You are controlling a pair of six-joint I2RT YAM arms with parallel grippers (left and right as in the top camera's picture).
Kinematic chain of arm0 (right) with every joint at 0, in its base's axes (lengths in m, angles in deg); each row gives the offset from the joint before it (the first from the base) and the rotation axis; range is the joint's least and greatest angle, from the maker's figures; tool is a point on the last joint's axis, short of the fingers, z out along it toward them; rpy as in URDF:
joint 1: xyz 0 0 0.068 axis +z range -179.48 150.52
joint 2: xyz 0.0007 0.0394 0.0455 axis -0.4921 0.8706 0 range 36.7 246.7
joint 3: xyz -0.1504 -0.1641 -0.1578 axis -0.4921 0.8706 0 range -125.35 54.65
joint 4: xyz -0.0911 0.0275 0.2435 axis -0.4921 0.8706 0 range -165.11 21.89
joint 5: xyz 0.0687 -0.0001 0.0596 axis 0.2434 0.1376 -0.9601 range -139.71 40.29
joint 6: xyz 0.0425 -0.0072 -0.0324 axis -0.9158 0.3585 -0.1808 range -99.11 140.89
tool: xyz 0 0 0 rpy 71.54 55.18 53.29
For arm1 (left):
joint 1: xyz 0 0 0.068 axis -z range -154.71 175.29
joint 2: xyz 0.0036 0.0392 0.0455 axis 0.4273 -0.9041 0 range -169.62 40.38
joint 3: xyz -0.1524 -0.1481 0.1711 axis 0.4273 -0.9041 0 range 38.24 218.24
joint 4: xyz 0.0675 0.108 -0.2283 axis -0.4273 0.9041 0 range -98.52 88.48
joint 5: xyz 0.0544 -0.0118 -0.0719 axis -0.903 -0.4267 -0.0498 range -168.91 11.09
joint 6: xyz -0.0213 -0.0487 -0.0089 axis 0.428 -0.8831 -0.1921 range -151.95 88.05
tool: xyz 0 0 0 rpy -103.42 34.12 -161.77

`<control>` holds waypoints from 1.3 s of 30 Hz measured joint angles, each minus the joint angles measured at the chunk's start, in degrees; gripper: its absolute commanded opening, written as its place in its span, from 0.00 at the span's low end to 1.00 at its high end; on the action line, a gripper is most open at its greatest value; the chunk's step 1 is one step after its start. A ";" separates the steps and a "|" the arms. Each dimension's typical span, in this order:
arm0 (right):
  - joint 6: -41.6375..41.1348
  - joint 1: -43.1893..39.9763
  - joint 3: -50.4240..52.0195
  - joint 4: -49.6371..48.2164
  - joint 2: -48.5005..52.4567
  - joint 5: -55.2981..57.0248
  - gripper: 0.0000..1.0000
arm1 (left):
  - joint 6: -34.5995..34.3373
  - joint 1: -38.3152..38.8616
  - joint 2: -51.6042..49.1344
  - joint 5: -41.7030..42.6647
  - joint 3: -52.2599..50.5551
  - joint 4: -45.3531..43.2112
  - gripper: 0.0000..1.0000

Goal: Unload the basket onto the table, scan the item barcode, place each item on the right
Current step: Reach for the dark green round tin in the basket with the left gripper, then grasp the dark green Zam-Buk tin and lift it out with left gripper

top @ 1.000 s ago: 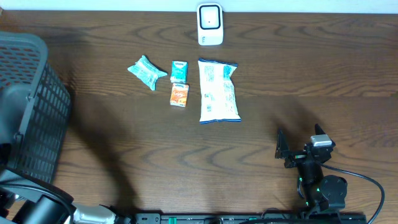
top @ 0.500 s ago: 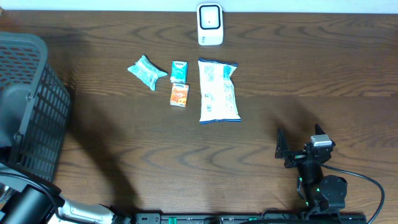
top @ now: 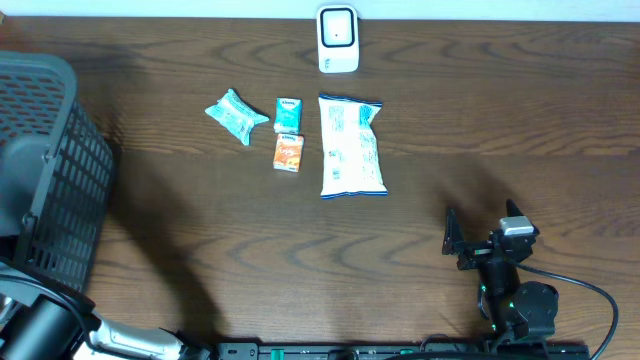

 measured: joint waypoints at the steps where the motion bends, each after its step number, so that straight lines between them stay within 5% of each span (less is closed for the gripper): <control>1: 0.00 0.00 0.00 0.02 0.00 0.00 0.99 | 0.04 -0.07 -0.11 0.37 0.20 0.11 0.85; 11: 0.00 0.00 0.00 0.00 0.00 0.02 0.99 | 2.19 -0.31 -0.46 4.24 0.68 0.04 0.81; 15: 0.00 0.00 0.00 0.00 0.00 0.02 0.99 | 2.67 -0.31 -0.46 4.46 0.72 0.24 0.67; 39: 0.00 0.00 0.00 0.02 0.00 0.00 0.99 | 2.99 -0.24 1.97 9.66 2.25 2.05 0.67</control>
